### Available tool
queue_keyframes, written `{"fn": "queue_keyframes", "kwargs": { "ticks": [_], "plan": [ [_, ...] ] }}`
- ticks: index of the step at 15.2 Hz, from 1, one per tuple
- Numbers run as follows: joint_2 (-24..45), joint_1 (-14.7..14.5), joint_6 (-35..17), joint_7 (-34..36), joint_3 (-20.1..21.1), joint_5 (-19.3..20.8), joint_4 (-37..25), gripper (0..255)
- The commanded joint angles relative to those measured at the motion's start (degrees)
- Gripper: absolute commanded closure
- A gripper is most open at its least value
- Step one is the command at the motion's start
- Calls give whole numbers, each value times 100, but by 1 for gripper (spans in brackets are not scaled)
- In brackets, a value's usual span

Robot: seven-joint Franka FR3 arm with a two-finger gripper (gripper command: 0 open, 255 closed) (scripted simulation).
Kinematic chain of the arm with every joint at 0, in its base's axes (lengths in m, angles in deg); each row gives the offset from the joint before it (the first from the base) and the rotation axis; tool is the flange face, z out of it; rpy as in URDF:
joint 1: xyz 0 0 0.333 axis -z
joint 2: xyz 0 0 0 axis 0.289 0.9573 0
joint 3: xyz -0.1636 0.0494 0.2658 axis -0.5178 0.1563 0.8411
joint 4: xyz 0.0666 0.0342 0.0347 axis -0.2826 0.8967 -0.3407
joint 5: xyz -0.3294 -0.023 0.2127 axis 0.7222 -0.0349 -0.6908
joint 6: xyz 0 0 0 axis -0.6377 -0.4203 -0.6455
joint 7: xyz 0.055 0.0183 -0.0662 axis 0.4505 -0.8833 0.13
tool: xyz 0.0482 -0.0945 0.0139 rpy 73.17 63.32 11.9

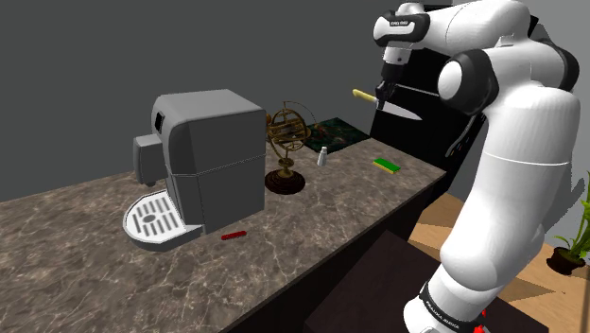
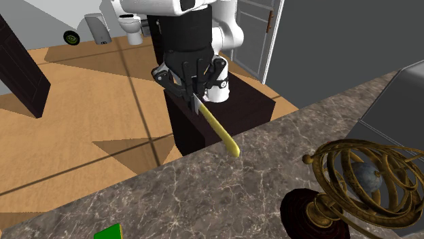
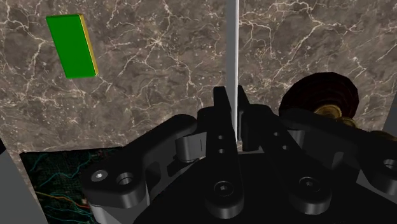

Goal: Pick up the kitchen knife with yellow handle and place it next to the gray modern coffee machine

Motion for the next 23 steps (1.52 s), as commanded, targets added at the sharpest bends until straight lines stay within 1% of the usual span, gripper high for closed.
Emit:
{"fn": "queue_keyframes", "kwargs": {
  "ticks": [1, 7, 12, 16, 19, 20, 21, 23],
  "plan": [
    [39, 25, 178, -6, -5, -19, -210, 255],
    [230, 137, 732, -34, -22, -117, -934, 255],
    [474, 286, 1250, -66, -33, -248, -1674, 255],
    [754, 472, 1729, -93, -34, -403, -2415, 255],
    [1053, 685, 2162, -106, -21, -572, -3136, 255],
    [1084, 709, 2205, -106, -17, -589, -3209, 255],
    [772, 446, 2023, 13, -18, -422, -2734, 255],
    [253, -2, 1759, 283, 0, -144, -1999, 255]
  ]
}}
